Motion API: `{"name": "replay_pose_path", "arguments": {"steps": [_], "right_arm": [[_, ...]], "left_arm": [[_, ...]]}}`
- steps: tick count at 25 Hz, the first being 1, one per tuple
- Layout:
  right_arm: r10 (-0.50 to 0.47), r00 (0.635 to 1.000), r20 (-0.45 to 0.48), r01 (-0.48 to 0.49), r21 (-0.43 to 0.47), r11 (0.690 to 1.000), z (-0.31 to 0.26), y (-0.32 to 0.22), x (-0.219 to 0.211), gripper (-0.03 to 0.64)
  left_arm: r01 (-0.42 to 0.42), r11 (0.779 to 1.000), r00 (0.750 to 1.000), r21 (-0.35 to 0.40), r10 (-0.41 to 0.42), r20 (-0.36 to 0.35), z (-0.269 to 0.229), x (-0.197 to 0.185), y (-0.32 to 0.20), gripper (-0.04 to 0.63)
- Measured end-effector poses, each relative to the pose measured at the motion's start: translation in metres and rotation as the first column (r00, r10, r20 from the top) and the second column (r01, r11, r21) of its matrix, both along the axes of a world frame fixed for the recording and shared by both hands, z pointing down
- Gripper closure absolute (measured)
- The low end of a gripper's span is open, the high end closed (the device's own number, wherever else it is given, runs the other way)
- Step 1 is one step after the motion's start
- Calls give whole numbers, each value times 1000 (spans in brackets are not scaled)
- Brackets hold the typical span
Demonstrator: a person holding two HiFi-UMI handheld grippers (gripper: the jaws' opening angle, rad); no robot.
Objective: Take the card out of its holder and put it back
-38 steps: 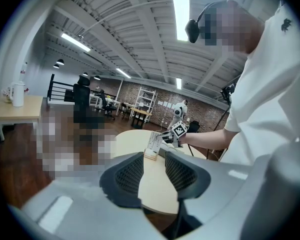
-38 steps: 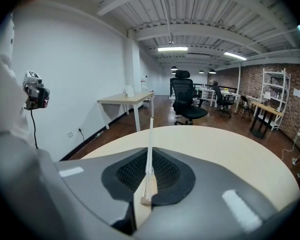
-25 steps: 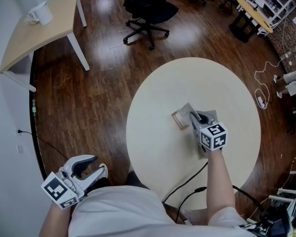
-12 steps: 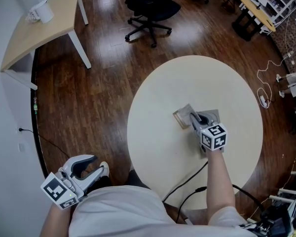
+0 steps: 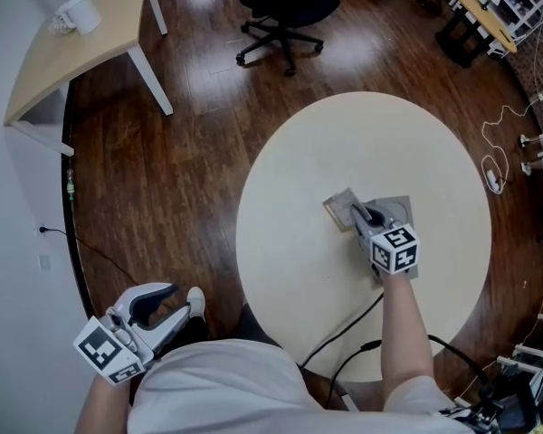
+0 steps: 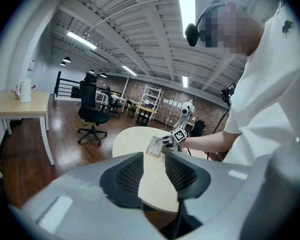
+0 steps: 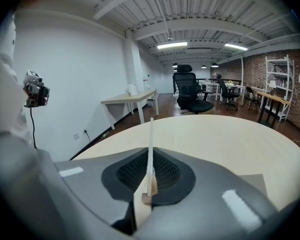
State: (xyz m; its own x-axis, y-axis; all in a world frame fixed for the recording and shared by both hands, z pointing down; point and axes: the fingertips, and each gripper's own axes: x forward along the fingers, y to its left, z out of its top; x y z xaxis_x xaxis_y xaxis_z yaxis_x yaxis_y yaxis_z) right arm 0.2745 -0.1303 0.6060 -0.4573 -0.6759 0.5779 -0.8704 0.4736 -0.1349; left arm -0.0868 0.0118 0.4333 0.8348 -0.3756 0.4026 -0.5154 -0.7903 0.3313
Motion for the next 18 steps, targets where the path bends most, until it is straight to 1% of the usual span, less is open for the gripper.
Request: {"name": "replay_pose_path", "arguments": {"steps": [3, 6, 8, 9, 11, 14, 16, 18], "right_arm": [[9, 1000, -10, -9, 7, 1000, 0, -3, -1, 592], [42, 999, -14, -42, 27, 999, -5, -6, -1, 578], [76, 997, -25, -75, 40, 996, -10, -6, 1, 519], [97, 995, -40, -95, 48, 994, -14, -5, 4, 480], [151, 985, -83, -146, 69, 987, -26, 0, 10, 453], [250, 958, -142, -235, 112, 965, -50, 19, 15, 415], [292, 943, -158, -272, 137, 953, -68, 38, 4, 405], [309, 940, -146, -287, 150, 946, -85, 59, -22, 405]], "left_arm": [[-4, 1000, 1000, -9, 4, 5, 2, -2, -1, 454], [-25, 1000, 1000, -12, 25, 3, 3, -1, -2, 454], [-45, 999, 999, -9, 45, 0, 3, -1, -3, 454], [-56, 998, 998, -5, 56, -2, 3, -1, -4, 454], [-81, 997, 997, 10, 81, -5, 0, -4, -7, 454], [-124, 991, 992, 45, 125, -17, -8, -12, -11, 454], [-155, 985, 987, 72, 157, -31, -13, -21, -12, 454], [-186, 978, 981, 97, 190, -43, -16, -34, -12, 454]]}}
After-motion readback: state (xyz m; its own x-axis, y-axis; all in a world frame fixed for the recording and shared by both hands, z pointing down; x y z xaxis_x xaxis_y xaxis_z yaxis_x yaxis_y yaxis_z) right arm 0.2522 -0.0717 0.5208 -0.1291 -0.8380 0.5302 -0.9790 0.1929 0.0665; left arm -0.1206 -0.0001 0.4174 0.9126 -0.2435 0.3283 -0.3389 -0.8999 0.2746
